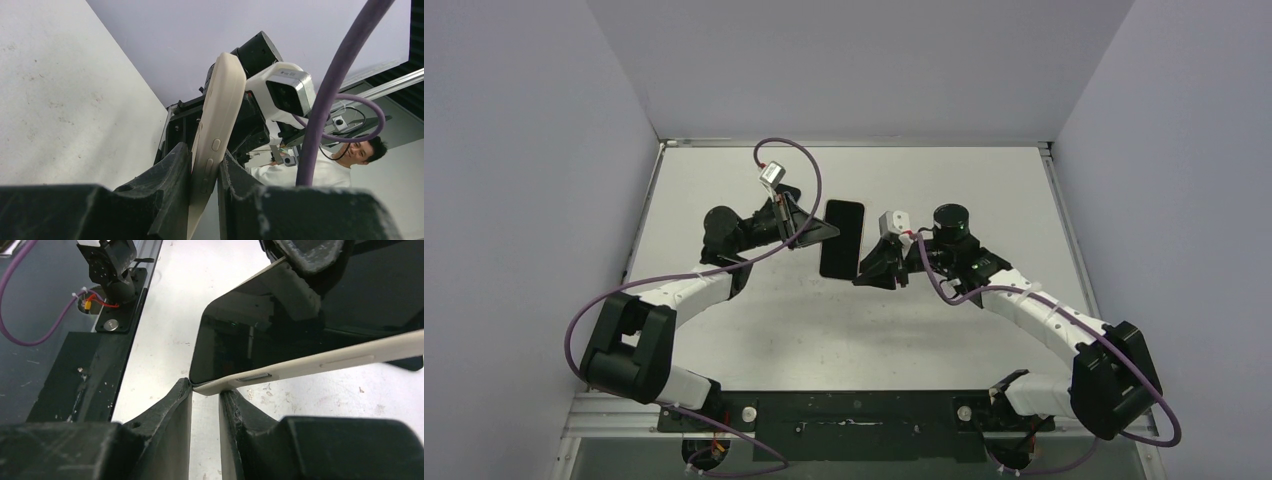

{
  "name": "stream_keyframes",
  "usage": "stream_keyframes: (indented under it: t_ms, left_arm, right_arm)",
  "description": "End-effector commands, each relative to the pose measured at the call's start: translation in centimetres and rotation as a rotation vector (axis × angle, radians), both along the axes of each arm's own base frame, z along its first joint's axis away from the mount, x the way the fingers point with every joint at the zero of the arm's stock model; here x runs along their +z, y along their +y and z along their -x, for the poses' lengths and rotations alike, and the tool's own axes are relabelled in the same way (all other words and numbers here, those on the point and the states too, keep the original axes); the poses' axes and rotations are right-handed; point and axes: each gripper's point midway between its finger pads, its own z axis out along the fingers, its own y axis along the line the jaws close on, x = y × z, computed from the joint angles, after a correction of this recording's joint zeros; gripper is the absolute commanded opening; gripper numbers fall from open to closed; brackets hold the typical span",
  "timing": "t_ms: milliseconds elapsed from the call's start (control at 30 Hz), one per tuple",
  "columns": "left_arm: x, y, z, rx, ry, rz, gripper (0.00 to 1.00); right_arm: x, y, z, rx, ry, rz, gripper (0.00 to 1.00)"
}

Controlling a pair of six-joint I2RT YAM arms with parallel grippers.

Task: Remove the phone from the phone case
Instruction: Remove the phone case from the phone.

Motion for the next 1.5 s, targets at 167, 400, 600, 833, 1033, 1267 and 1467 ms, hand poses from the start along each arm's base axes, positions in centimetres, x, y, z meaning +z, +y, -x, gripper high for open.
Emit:
stream_keyframes:
  t_ms: [167,400,600,833,1033,1267,1467]
  left_arm:
    - [1.6,-1.2,3.0,-0.113,0.154,0.033,0.00]
    - [2.0,-1.2,2.7,-0.084,0.119,0.044,0.00]
    - [1.5,-0.2,0.5,0.092,0.082,0.079,0.00]
    - [0.7,1.3,-2.7,0.315,0.077,0.122,0.00]
    - [1.1,2.0,-4.1,0.404,0.064,0.152,0.00]
    - [2.0,2.5,-4.9,0.463,0.054,0.190,0.00]
    - [2.4,2.1,-4.9,0.453,0.044,0.214,0.00]
  right_arm:
    - [3.6,0.7,-6.5,-0.181,-0.428,-0.020,0.00]
    - [4.1,0.3,-7.0,-0.252,-0.375,-0.045,0.02]
    - [5.2,-1.2,-6.1,-0.369,-0.161,-0.153,0.42]
    - [5.2,-3.4,-5.3,-0.566,0.203,-0.202,0.71]
    - [6.7,-3.8,-4.1,-0.613,0.439,-0.290,0.77]
    - [7.1,-2.8,-3.4,-0.586,0.679,-0.305,0.75]
    - [7.0,-2.3,-3.4,-0.581,0.793,-0.300,0.67]
